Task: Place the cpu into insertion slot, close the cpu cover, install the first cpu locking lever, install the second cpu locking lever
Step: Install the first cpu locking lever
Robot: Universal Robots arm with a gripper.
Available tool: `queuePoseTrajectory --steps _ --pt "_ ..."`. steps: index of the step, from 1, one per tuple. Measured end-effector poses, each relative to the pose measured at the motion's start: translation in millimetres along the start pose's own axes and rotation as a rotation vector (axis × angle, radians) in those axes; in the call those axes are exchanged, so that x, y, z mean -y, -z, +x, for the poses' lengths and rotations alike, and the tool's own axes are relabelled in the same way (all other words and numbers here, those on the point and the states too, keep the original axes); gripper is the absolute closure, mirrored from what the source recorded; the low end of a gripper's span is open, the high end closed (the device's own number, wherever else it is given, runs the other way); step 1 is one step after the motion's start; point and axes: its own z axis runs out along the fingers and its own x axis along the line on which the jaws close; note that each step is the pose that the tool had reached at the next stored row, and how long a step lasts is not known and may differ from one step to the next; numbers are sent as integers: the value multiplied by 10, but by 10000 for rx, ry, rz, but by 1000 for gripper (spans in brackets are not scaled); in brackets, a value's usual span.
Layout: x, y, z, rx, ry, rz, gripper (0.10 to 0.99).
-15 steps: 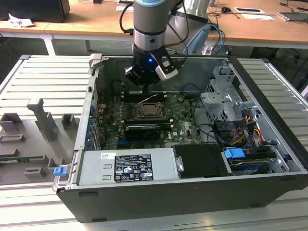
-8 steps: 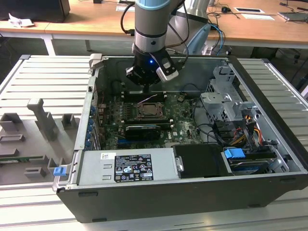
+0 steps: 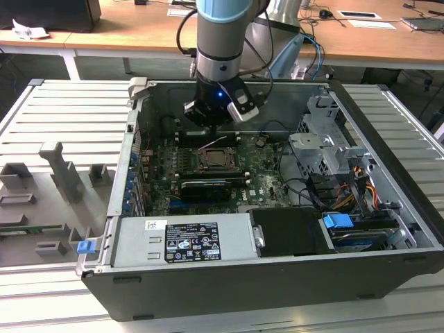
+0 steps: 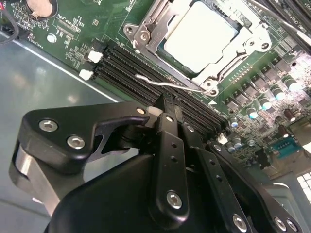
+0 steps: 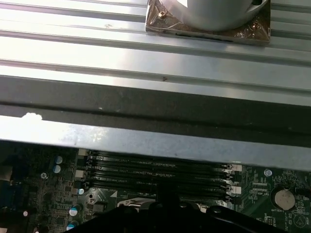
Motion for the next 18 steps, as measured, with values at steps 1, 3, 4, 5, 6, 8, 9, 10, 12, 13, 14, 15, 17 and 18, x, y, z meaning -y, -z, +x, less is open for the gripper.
queuePoseTrajectory --steps 1,3,4,5,6,8,9,10,12,13,14,15,17,18 --pt "1 -4 -4 1 -10 2 980" --pt "3 -12 -14 2 -15 4 980" --pt "5 -15 -24 1 -15 4 980" --pt "6 -19 -35 2 -17 4 980" --pt "9 -22 -49 3 -16 4 980" --pt "15 -36 -88 1 -15 4 980" --pt "16 -39 -95 2 -15 4 980" --pt "17 -41 -99 2 -15 3 980" --pt "18 -45 -105 2 -16 3 980" --pt "19 -47 -107 2 -15 3 980" --pt "19 -47 -109 2 -16 4 980" --pt "20 -50 -115 2 -15 3 980" --pt "21 -54 -122 3 -16 2 980" --pt "22 -56 -126 4 -16 2 980"
